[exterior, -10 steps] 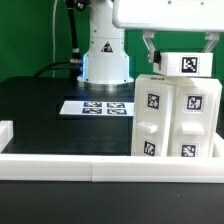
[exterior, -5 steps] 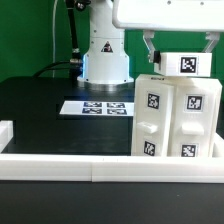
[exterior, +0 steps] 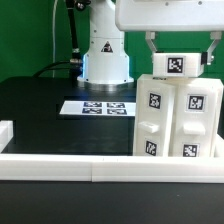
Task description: Assemble cabinet
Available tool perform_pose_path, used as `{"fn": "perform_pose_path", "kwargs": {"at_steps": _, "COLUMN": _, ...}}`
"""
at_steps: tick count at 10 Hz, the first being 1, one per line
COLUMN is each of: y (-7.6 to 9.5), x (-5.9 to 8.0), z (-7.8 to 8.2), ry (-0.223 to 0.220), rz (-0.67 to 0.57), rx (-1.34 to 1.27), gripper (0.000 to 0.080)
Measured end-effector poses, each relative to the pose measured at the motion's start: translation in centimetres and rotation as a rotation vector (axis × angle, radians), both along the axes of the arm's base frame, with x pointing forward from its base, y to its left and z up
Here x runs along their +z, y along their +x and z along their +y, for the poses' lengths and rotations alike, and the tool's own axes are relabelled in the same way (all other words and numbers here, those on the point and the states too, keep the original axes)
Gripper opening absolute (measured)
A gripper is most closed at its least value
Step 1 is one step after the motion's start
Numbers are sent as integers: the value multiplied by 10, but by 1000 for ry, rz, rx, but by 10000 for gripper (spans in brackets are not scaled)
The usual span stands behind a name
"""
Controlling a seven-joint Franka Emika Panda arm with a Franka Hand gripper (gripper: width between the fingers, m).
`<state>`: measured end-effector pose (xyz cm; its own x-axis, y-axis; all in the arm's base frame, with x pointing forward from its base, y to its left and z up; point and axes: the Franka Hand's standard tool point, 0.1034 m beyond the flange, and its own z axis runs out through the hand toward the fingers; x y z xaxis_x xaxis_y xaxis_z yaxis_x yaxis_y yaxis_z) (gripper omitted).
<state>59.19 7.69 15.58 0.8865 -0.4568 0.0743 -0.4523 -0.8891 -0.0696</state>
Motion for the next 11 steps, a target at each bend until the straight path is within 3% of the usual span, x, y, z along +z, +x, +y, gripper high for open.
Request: {"fn": "perform_pose_path", "kwargs": {"at_steps": 11, "y": 4, "x": -1, "z": 10, "ry": 218, "rz": 45, "rx": -1210, "gripper": 563}}
